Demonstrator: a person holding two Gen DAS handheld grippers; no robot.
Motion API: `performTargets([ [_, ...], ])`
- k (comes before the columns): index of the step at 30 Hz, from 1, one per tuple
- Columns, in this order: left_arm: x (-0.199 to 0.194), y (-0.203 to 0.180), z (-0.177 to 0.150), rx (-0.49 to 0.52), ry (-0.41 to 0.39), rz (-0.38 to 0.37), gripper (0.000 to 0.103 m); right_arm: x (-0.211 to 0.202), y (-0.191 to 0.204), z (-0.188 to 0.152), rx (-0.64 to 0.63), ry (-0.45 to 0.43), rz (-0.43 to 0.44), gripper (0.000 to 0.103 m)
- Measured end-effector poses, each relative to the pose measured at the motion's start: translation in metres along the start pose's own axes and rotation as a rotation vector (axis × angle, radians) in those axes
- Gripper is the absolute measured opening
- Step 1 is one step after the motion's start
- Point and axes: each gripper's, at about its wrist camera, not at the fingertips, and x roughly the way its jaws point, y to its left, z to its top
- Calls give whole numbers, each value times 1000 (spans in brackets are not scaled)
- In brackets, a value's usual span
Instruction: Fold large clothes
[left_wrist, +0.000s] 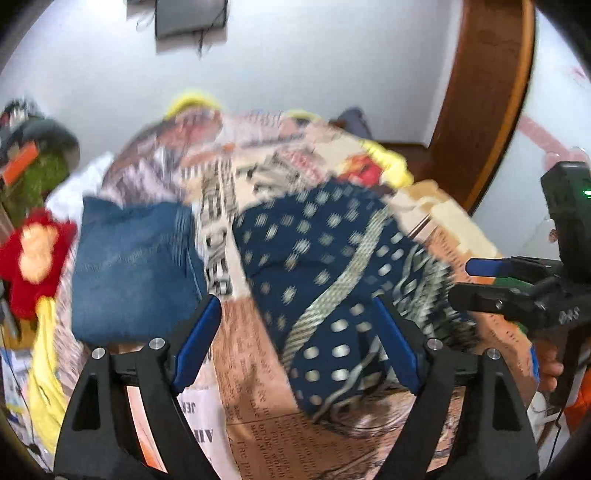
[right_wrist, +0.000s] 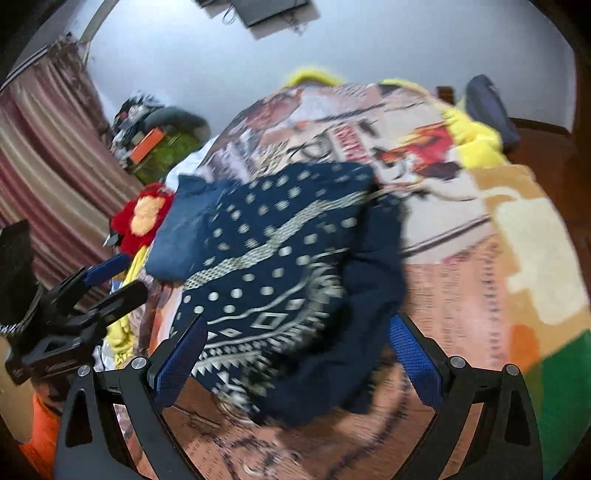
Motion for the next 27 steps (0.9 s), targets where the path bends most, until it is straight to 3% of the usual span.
performTargets([
  [3,35,3,-17,-4,97,-27,83,31,3,-3,8,66,3,98],
  [8,42,-3,-44,67,47,-2,84,58,-14,-18,-41,148,-53,96],
  [9,41,-3,-47,80,45,8,84,58,-16,-21,-72,146,-81,96],
  [11,42,-2,-52,92,51,2,84,54,-24,-30,-167,126,-242,97],
  [13,47,2,-54,69,65,-19,84,46,-34,-37,-201,108,-211,97],
  [21,39,-3,-62,90,68,-21,84,28,-99,-46,82,129,-75,97],
  [24,28,-1,-66,134,60,-14,84,25,-97,-43,97,131,-69,97],
  [27,18,9,-64,128,61,-5,84,15,-92,-37,72,114,-117,97],
])
